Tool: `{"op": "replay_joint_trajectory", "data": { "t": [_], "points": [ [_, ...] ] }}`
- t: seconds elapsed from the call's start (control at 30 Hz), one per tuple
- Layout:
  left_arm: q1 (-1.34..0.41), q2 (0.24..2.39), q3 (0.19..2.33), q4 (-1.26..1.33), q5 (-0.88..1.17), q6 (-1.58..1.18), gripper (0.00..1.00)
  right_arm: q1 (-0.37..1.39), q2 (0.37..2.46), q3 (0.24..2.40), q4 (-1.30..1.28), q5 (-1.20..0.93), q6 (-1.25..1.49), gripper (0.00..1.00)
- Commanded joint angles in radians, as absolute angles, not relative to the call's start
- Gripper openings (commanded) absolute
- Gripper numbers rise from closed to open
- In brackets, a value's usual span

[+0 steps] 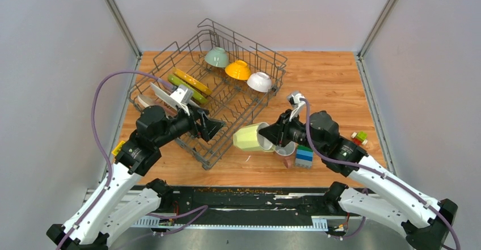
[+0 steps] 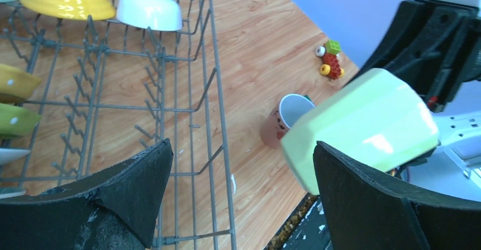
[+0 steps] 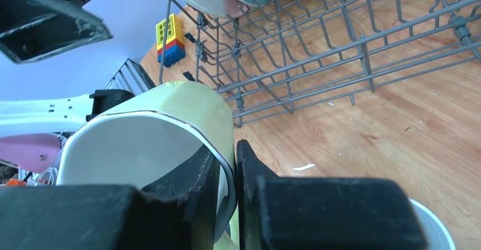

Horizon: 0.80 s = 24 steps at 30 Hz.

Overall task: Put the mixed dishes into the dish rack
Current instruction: Pick up the cup at the center of the board.

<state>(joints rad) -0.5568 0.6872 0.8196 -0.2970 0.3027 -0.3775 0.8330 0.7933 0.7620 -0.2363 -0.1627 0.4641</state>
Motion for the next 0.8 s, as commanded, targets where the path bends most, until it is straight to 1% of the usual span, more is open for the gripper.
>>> {"op": "replay_joint_trajectory", "data": {
  "t": [0.0, 0.23, 0.5, 0.77],
  "points": [
    [-0.561, 0.677, 0.811, -0.203, 0.397, -0.406, 1.0, 0.81, 0.819, 0.837, -0.067, -0.147, 0.53, 0.0],
    [-0.561, 0.678, 0.764, -0.107, 0.5, -0.437, 1.0, 0.701, 0.885, 0.878, 0.017, -0.296, 0.617, 0.0],
    [-0.561, 0.691, 0.697, 0.026, 0.515, -0.498, 1.0, 0.536, 0.958, 0.862, 0.179, -0.53, 0.822, 0.0],
    [-0.561, 0.736, 0.588, 0.301, 0.528, -0.668, 1.0, 0.482, 1.039, 0.817, 0.344, -0.667, 0.988, 0.0]
  ]
}}
